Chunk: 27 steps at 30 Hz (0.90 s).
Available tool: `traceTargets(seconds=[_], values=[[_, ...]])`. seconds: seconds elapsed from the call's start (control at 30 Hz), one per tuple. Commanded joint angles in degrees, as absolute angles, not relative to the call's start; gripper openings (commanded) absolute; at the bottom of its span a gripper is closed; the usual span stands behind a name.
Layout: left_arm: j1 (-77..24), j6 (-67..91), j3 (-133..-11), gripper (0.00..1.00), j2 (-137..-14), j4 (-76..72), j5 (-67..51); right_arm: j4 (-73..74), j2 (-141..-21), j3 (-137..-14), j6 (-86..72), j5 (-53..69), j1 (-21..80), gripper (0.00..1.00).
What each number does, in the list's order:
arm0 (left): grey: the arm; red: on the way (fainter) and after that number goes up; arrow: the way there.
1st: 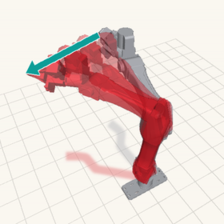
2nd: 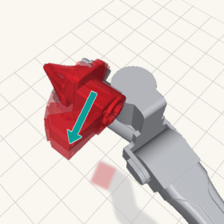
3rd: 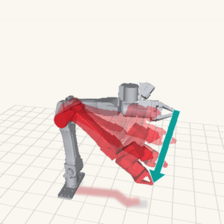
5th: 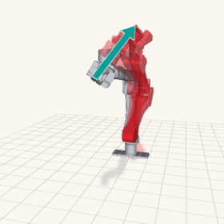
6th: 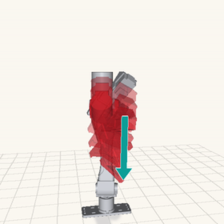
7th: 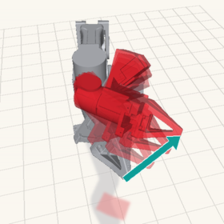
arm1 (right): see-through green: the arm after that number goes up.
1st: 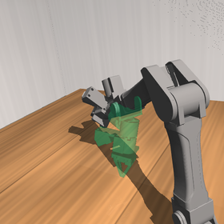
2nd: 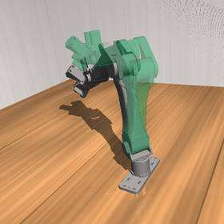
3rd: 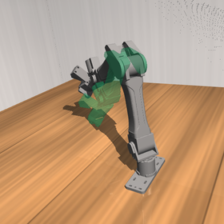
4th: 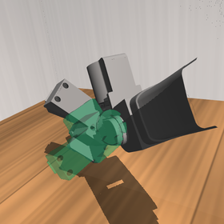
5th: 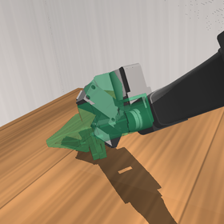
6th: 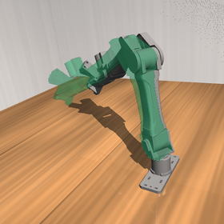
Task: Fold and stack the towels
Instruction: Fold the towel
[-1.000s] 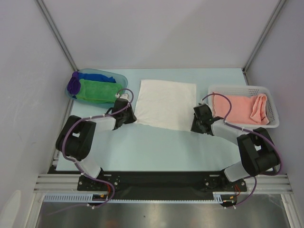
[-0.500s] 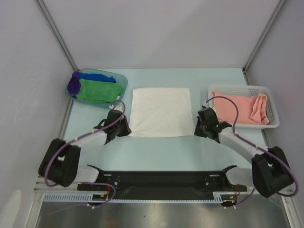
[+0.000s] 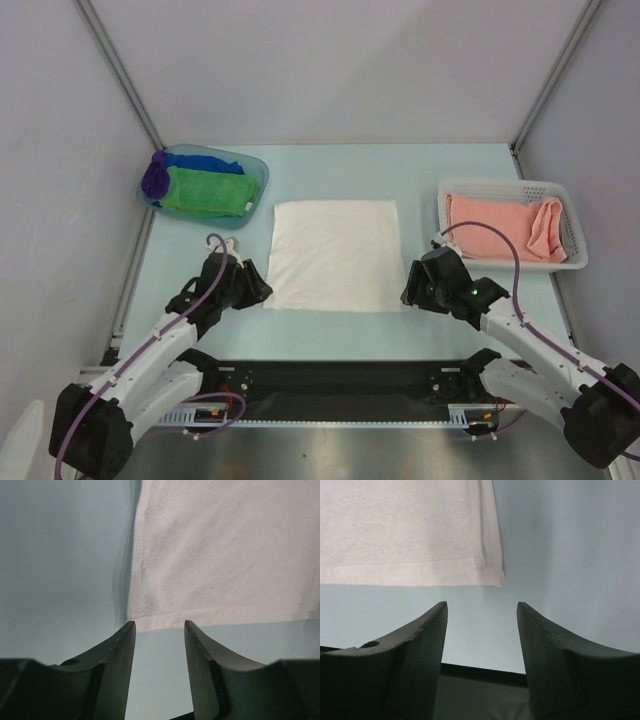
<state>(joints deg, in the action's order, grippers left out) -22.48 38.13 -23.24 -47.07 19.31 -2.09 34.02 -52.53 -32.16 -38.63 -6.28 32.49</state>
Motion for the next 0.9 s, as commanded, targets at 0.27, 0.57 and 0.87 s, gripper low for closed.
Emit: traceTargets(seconds=[0.27,0.57,0.87], values=[[-21.6,33.0,-47.3,0.53,-71.0,15.3,11.1,20.9,-82.6,-60.2,-27.9,-9.8,21.5,0.56],[-17.5,27.2,-69.7,0.51,-99.7,13.0,8.6,18.9,-105.1,-78.5,-25.0,-8.4,17.0,0.53],[-15.3,23.3,-80.2,0.51,-112.5,15.7,7.8,17.8,-117.1,-88.3,-23.0,-5.5,15.5,0.5]])
